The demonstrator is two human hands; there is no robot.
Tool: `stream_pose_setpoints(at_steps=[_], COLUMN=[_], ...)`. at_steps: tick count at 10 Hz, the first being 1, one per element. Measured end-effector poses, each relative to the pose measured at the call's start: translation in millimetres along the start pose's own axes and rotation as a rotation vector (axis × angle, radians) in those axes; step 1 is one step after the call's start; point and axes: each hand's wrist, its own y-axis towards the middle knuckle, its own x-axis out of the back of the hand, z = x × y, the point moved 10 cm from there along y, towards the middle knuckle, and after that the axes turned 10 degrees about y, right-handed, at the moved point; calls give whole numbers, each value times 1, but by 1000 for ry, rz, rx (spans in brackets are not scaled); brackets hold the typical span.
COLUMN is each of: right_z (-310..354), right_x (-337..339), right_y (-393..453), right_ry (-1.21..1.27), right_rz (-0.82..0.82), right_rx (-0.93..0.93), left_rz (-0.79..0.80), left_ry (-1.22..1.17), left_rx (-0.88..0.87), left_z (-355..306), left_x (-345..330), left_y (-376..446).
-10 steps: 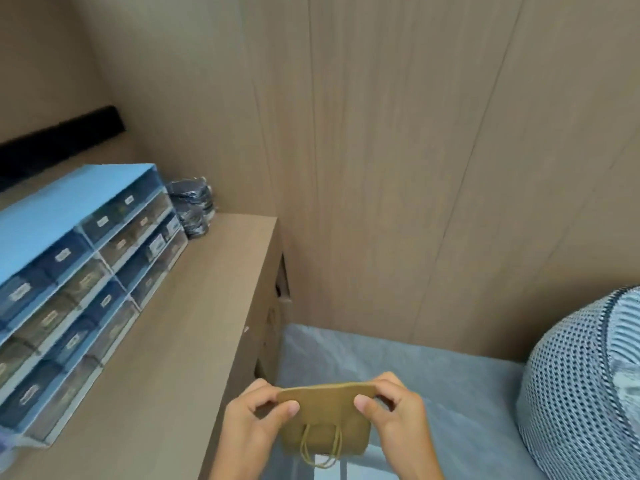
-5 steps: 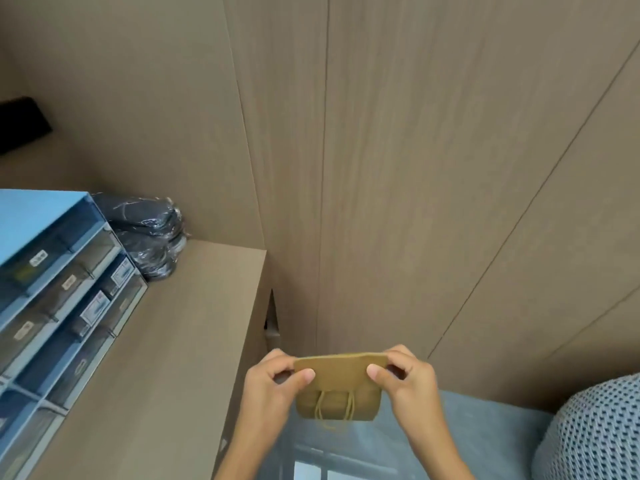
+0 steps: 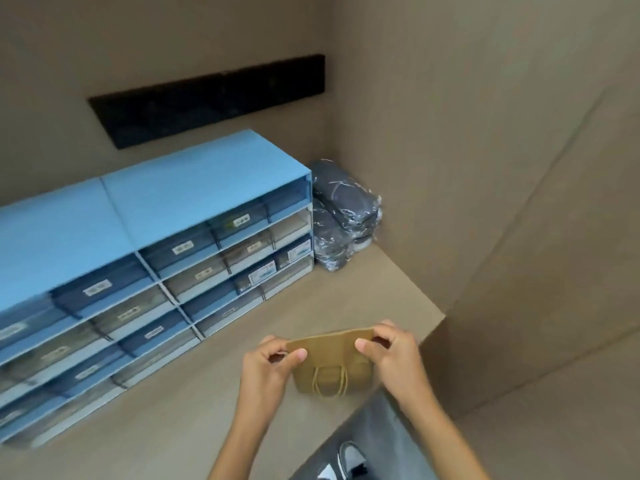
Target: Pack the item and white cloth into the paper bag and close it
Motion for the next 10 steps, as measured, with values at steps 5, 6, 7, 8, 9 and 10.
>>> stream_pose_setpoints(at_steps=[5, 6, 7, 8, 9, 10], right_z=[-32, -38, -41, -37, -36, -17], right_x=[-164, -169, -170, -168, -168, -165], right_y=[136, 140, 140, 138, 135, 135], right_ry=[-59, -72, -62, -48, -16, -85], right_rz=[577, 590, 593, 607, 652, 684], right_rx=[0, -4, -2, -35, -73, -11], left_rz=[-558, -575, -568, -537, -511, -521], left_ry=[92, 113, 101, 85, 121, 188], left_rx=[297, 276, 280, 264, 210, 150], left_z=[59, 58, 64, 65, 61, 50], left_x=[84, 83, 83, 82, 80, 83], left_y=[28, 28, 28, 30, 31, 28])
